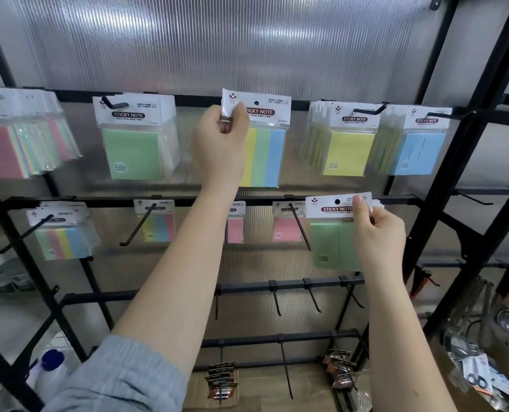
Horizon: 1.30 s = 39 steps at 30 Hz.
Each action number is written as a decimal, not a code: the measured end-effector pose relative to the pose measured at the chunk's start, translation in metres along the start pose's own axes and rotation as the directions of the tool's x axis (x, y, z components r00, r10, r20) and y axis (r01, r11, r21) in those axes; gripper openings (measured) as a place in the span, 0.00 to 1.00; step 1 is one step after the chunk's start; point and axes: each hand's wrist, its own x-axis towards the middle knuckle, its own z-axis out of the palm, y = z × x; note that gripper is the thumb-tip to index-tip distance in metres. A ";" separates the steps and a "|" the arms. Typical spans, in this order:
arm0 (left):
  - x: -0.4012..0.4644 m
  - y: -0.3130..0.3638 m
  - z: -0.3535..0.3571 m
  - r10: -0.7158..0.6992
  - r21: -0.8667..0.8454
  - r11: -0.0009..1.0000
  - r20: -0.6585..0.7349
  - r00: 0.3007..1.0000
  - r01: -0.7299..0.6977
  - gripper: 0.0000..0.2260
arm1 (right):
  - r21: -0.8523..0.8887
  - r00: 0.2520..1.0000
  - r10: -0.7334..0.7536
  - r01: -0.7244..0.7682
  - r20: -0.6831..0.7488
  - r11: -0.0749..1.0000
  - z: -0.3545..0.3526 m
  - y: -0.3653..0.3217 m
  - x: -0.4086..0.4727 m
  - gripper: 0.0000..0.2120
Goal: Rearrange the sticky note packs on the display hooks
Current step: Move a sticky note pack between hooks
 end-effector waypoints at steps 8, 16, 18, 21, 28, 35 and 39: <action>0.001 -0.010 0.002 -0.042 0.088 0.995 0.024 0.999 0.040 0.17 | 0.014 1.000 -0.001 0.001 0.017 1.000 0.001 0.001 0.001 0.25; 0.014 -0.020 0.008 -0.111 0.144 0.985 0.076 0.991 0.100 0.17 | 0.013 0.999 0.019 -0.020 0.041 1.000 0.002 0.001 0.001 0.26; 0.015 -0.021 0.010 -0.113 0.160 0.982 0.083 0.990 0.098 0.18 | 0.026 0.999 0.018 -0.019 0.041 0.999 0.002 0.000 0.001 0.26; 0.016 -0.020 0.011 -0.109 0.194 0.976 0.059 0.992 0.095 0.20 | 0.030 0.999 0.019 -0.020 0.036 0.999 0.001 -0.002 0.001 0.26; 0.017 -0.020 0.012 -0.126 0.176 0.976 -0.006 0.992 0.125 0.11 | 0.009 0.999 0.030 -0.031 0.033 0.999 -0.001 -0.005 0.003 0.25; 0.004 -0.028 -0.006 -0.098 0.265 0.959 -0.036 0.995 0.104 0.06 | 0.035 0.998 0.010 -0.012 0.057 0.999 0.001 -0.005 0.012 0.27; -0.015 -0.037 -0.026 -0.147 0.387 0.913 0.010 0.989 0.132 0.06 | 0.066 0.994 -0.017 0.010 0.111 0.998 0.006 -0.007 0.016 0.24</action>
